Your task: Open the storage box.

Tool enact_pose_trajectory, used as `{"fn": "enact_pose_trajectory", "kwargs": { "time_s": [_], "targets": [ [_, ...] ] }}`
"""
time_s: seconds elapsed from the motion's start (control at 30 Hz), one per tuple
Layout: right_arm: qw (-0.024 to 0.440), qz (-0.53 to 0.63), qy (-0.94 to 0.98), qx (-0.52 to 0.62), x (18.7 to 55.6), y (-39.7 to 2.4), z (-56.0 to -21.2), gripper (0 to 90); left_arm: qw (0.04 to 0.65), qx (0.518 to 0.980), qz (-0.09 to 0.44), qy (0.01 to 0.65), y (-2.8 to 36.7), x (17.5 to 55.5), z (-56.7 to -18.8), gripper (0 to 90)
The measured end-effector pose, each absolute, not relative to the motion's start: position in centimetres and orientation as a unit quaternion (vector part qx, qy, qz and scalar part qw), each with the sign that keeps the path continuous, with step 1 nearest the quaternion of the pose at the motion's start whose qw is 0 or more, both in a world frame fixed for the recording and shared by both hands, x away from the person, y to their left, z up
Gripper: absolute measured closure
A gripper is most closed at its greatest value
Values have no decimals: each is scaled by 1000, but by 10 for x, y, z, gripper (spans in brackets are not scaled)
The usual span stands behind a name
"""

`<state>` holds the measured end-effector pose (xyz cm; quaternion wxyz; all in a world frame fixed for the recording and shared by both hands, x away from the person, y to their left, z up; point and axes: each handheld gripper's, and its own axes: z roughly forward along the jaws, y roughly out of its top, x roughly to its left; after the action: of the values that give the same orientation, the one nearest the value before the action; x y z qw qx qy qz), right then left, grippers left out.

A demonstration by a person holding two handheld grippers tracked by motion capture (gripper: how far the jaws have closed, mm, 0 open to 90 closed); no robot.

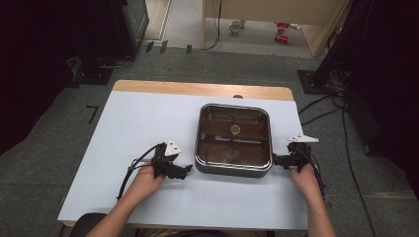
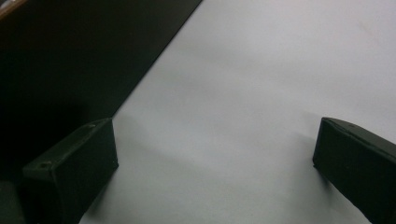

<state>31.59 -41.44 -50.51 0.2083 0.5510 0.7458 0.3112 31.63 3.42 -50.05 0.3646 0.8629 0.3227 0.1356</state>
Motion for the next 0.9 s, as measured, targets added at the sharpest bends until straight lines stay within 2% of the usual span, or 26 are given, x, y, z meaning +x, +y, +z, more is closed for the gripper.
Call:
{"fn": "enact_pose_trajectory", "kwargs": {
  "time_s": [0.7,0.8,0.9],
  "targets": [
    [209,311,746,551,316,-414,-505,0,360,862,141,326,33,316,-500,51],
    [209,311,746,550,316,-414,-505,0,352,858,146,345,32,316,-501,6],
    [209,311,746,551,316,-414,-505,0,350,856,148,349,31,315,-501,5]
  ]
}}
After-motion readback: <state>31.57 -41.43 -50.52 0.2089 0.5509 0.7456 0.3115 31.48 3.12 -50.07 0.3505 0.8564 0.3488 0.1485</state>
